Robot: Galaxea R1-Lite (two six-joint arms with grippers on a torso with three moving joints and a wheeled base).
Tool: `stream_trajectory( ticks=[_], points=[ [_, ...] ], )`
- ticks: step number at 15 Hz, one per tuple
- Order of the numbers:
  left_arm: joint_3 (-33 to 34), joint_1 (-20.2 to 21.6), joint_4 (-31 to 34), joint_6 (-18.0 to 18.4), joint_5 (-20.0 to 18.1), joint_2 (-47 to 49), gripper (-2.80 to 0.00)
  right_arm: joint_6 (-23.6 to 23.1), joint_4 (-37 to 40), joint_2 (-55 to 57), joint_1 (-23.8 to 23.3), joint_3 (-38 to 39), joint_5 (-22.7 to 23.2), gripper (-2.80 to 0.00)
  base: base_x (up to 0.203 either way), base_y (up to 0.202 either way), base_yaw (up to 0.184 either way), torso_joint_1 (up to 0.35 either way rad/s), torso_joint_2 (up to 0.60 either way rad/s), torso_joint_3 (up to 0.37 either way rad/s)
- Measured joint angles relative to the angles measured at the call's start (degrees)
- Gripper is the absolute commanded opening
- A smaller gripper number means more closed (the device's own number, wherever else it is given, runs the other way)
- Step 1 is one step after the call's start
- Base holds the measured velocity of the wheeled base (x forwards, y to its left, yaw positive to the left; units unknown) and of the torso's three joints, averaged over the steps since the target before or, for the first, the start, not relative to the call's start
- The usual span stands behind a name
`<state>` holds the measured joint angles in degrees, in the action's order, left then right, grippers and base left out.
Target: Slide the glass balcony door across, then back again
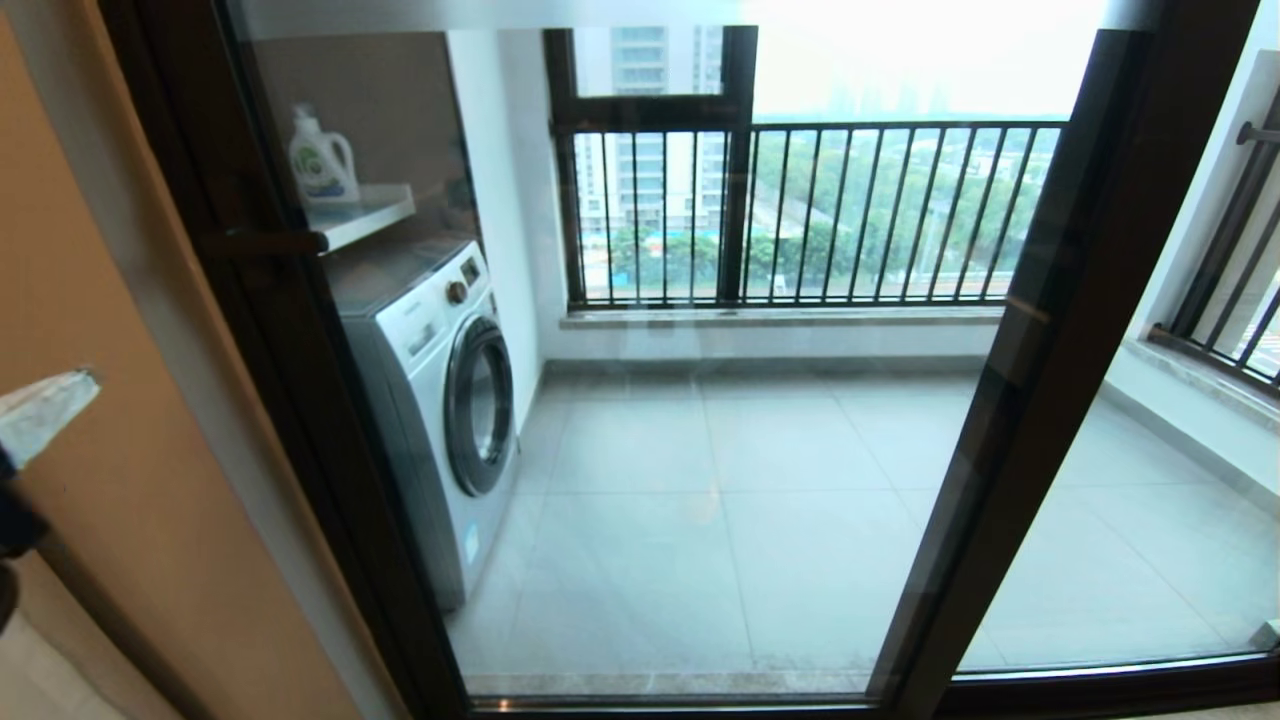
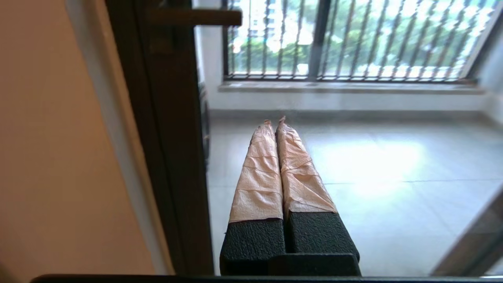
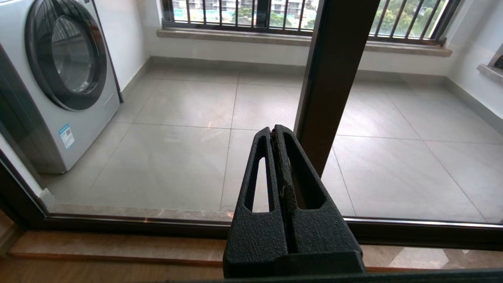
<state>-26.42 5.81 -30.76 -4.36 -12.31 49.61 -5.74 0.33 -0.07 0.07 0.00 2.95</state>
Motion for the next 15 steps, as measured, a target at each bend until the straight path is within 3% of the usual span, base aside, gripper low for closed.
stream_trajectory(
  ticks=[3,5,8,10,12,15],
  points=[
    [-7.0,0.2,25.7,-3.0,-6.6,-17.2,-2.8,0.0,0.0,0.0,0.0,0.0,0.0,-2.8,0.0,0.0,0.0,0.0,0.0,0.0],
    [-8.9,-0.5,37.7,-3.4,-9.8,-25.6,-2.8,0.0,0.0,0.0,0.0,0.0,0.0,-2.8,0.0,0.0,0.0,0.0,0.0,0.0],
    [-12.7,-5.9,53.1,-1.7,-11.3,-33.6,-2.8,0.0,0.0,0.0,0.0,0.0,0.0,-2.8,0.0,0.0,0.0,0.0,0.0,0.0],
    [-12.4,-6.3,56.6,-1.0,-8.5,-37.8,-2.8,0.0,0.0,0.0,0.0,0.0,0.0,-2.8,0.0,0.0,0.0,0.0,0.0,0.0],
    [-8.1,-6.0,56.7,3.0,-4.3,-43.1,-2.8,0.0,0.0,0.0,0.0,0.0,0.0,-2.8,0.0,0.0,0.0,0.0,0.0,0.0],
    [6.2,-5.9,49.0,10.9,4.7,-47.9,-2.8,0.0,0.0,0.0,0.0,0.0,0.0,-2.8,0.0,0.0,0.0,0.0,0.0,0.0]
  ],
)
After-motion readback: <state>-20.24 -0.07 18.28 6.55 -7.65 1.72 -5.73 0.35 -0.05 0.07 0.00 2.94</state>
